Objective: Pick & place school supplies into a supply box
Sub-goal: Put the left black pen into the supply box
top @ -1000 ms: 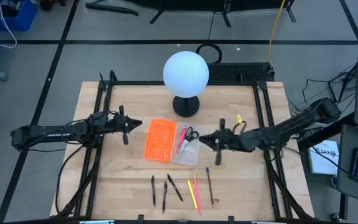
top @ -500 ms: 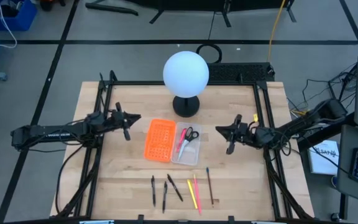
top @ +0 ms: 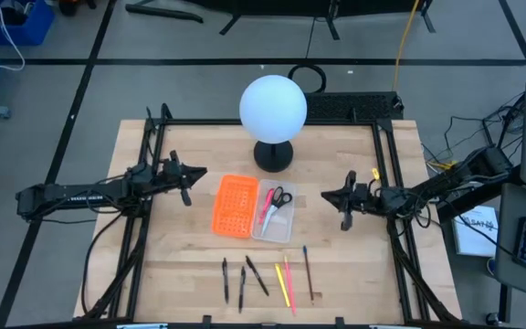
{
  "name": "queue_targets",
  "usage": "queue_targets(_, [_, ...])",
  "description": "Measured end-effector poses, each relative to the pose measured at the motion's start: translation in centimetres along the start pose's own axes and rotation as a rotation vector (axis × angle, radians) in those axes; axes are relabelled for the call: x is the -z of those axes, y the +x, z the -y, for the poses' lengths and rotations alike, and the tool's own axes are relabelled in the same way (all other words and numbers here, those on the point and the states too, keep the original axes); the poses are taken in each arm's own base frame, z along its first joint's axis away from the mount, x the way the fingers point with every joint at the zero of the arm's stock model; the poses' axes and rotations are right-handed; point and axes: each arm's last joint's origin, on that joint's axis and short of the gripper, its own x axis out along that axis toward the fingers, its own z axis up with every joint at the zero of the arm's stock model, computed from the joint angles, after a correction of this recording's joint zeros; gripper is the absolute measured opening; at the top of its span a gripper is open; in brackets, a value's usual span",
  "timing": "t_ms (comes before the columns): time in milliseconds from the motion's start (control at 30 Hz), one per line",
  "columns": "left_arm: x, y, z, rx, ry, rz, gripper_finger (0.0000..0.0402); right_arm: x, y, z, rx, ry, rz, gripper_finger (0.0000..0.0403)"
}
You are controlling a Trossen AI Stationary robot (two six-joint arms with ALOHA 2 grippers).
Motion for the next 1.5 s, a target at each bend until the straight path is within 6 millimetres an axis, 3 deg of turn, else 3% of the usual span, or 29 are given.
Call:
queue_targets(100, [0.1,0.0,0.0,0.018,-0.055,-0.008,0.0042,-0.5,-0.2,-0.1,-0.043,-0.006,0.037,0.0001])
queue_targets(300, [0.1,0.0,0.1,0.018,-0.120,-0.012,0.0042,-1.7,-0.9,0.9,0.089,-0.150,0.081,0.0001])
queue_targets(500, [0.7,0.0,-0.1,-0.018,-0.129,-0.070,0.0042,-3.0,-2.3,1.1,-0.046,-0.187,0.150,0.0000])
queue_targets(700, [1.3,-0.1,0.0,0.018,-0.162,-0.138,0.0042,-2.7,-3.1,1.5,-0.050,-0.179,0.095,0.0000])
queue_targets(900, [2.0,-0.2,0.0,-0.014,-0.337,-0.211,0.0042,-2.4,-3.2,1.6,-0.050,-0.249,0.059,0.0000])
queue_targets(1100, [2.6,-0.5,2.4,0.082,-0.385,-0.313,0.0006,-2.3,-3.2,1.6,-0.049,-0.300,0.048,0.0000])
queue_targets(1200, [0.9,-0.5,4.2,0.041,-0.380,-0.341,0.0006,-2.1,-3.1,1.6,-0.051,-0.332,0.032,0.0000])
queue_targets(1333, [-3.1,-0.5,7.2,-0.038,-0.308,-0.380,0.0004,-1.7,-3.1,1.6,-0.072,-0.379,-0.004,0.0000])
queue_targets(1500, [-6.7,0.0,11.3,-0.159,-0.232,-0.410,0.0003,-1.5,-3.2,1.5,-0.108,-0.331,-0.024,0.0000])
